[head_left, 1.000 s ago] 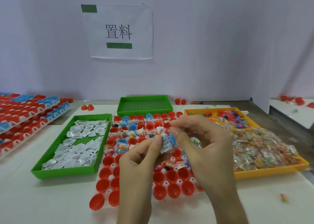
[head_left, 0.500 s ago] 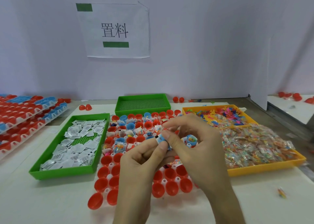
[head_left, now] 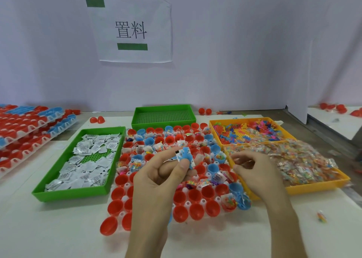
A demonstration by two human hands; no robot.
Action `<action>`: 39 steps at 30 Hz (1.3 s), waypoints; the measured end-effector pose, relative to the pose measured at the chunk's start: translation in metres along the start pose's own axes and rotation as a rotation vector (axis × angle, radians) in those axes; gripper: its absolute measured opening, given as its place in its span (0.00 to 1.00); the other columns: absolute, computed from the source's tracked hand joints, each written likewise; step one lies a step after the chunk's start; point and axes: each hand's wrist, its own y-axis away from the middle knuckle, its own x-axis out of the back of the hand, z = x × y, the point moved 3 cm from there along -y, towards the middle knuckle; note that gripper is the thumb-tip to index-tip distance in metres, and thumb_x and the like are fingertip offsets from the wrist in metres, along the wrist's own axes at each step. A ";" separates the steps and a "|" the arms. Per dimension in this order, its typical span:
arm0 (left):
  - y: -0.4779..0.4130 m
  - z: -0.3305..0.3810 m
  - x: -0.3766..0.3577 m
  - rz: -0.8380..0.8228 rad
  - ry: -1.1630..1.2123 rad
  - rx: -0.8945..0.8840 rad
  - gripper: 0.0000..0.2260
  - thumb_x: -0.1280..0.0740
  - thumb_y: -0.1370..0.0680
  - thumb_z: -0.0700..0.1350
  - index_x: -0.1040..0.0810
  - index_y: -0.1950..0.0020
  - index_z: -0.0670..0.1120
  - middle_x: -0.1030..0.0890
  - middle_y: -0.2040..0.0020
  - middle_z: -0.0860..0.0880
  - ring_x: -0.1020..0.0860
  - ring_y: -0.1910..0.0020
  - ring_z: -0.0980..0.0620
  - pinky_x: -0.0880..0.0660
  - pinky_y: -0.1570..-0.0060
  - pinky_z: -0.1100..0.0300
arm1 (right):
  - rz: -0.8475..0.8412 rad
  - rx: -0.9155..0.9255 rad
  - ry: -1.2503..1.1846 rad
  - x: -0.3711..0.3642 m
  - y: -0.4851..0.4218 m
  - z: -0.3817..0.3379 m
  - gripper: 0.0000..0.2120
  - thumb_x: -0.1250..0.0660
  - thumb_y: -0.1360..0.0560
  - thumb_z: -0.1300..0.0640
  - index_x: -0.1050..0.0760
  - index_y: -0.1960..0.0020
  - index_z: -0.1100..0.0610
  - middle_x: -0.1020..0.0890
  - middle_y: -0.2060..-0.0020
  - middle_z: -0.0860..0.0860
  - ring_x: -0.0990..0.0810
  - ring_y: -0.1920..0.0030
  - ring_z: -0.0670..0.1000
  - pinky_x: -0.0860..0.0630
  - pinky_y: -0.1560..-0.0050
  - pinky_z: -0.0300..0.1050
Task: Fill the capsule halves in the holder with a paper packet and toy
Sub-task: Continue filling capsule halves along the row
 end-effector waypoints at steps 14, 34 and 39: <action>0.005 0.005 -0.004 -0.152 -0.078 0.021 0.13 0.26 0.38 0.53 0.14 0.55 0.53 0.13 0.59 0.47 0.14 0.61 0.50 0.22 0.60 0.68 | 0.055 -0.002 -0.021 0.001 0.002 0.000 0.04 0.24 0.27 0.53 0.18 0.57 0.44 0.18 0.61 0.41 0.21 0.58 0.44 0.22 0.44 0.57; 0.003 0.008 -0.006 -0.163 -0.149 -0.087 0.11 0.25 0.39 0.55 0.13 0.59 0.56 0.14 0.61 0.50 0.15 0.61 0.55 0.22 0.61 0.69 | 0.174 0.333 -0.485 0.016 0.017 -0.036 0.11 0.26 0.26 0.60 0.16 0.55 0.43 0.15 0.60 0.37 0.17 0.55 0.40 0.21 0.56 0.33; 0.003 0.011 -0.008 -0.187 -0.158 -0.131 0.10 0.25 0.37 0.51 0.13 0.57 0.58 0.13 0.61 0.51 0.15 0.61 0.56 0.22 0.61 0.70 | -0.137 0.503 -0.629 0.005 0.039 -0.073 0.15 0.28 0.25 0.64 0.15 0.53 0.44 0.13 0.58 0.41 0.14 0.55 0.42 0.21 0.55 0.32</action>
